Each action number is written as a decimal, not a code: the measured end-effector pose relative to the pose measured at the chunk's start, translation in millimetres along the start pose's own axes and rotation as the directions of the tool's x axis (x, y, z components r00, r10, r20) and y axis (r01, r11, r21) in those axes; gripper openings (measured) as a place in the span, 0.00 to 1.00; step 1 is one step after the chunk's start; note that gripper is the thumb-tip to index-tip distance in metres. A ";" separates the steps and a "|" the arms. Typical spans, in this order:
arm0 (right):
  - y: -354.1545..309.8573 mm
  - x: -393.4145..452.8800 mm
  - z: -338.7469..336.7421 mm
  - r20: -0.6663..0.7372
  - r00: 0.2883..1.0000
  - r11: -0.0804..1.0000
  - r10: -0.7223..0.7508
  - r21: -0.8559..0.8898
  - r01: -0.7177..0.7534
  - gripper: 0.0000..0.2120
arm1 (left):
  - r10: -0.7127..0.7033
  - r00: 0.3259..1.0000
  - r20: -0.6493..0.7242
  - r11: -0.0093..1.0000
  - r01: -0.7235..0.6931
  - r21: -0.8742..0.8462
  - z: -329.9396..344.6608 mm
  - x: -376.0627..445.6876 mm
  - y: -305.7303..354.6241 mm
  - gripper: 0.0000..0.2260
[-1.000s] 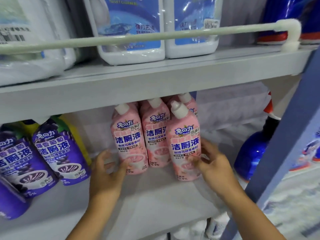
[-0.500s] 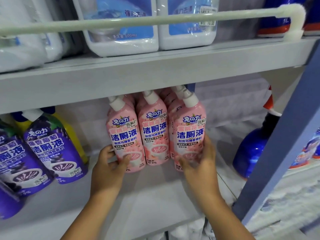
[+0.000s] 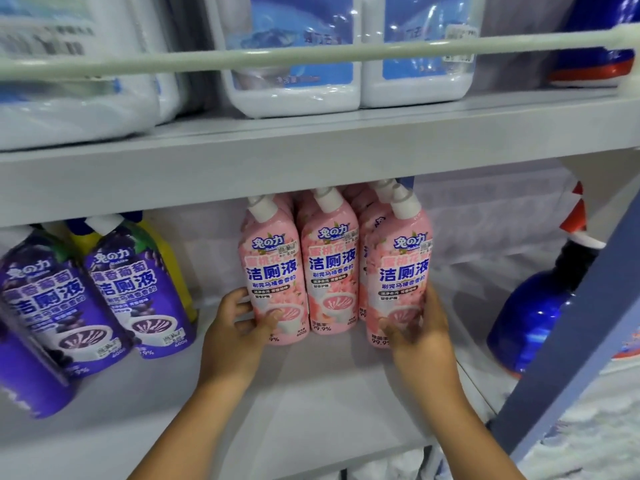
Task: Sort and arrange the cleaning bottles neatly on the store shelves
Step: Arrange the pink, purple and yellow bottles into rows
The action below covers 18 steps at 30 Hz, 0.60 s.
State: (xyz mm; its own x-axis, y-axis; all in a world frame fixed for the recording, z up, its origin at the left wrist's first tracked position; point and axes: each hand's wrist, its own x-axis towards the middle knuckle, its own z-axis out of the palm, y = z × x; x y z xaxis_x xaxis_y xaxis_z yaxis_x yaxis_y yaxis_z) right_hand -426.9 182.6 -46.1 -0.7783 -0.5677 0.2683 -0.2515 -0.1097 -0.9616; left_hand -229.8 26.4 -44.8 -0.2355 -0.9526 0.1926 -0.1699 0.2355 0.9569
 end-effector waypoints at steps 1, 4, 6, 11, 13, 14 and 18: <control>-4.2 -6.6 1.3 -0.075 0.997 0.998 0.034 -0.041 -0.038 0.34 | -0.007 1.000 0.007 1.000 0.007 -0.011 -2.5 -1.0 2.1 0.18; -10.9 -36.0 12.7 -0.213 0.975 0.989 -0.067 -0.143 0.037 0.27 | -0.021 1.000 -0.020 0.996 0.019 -0.088 -16.5 -6.6 8.5 0.20; -14.2 -55.2 32.3 -0.091 0.983 0.984 -0.162 -0.087 0.154 0.25 | -0.032 0.994 -0.105 0.991 0.018 -0.131 -34.0 -12.5 7.5 0.21; -31.6 -76.4 109.3 0.363 0.929 0.981 -0.071 0.193 -0.001 0.28 | -0.076 0.933 -0.351 0.990 0.028 -0.141 -103.1 -37.4 -2.0 0.20; -37.8 -81.4 140.2 0.456 0.888 0.974 -0.051 0.220 -0.057 0.32 | -0.104 0.920 -0.379 0.988 0.053 -0.142 -138.3 -49.6 -1.5 0.18; -41.5 -86.1 156.2 0.495 0.868 0.972 -0.049 0.222 -0.072 0.32 | -0.109 0.904 -0.414 0.989 0.058 -0.134 -158.6 -55.6 -2.0 0.17; -60.9 -113.0 216.2 0.619 0.781 0.967 -0.084 0.241 -0.087 0.32 | -0.105 0.829 -0.549 0.994 0.080 -0.068 -233.9 -77.5 -2.3 0.17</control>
State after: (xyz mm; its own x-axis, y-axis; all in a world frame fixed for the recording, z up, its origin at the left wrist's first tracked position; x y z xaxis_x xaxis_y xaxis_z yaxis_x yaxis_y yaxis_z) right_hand -199.4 77.1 -30.2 -0.2305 -0.9391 0.2547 -0.0372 -0.2530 -0.9667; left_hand 12.6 54.6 -11.1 0.3482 -0.9202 0.1789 -0.1228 0.1444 0.9819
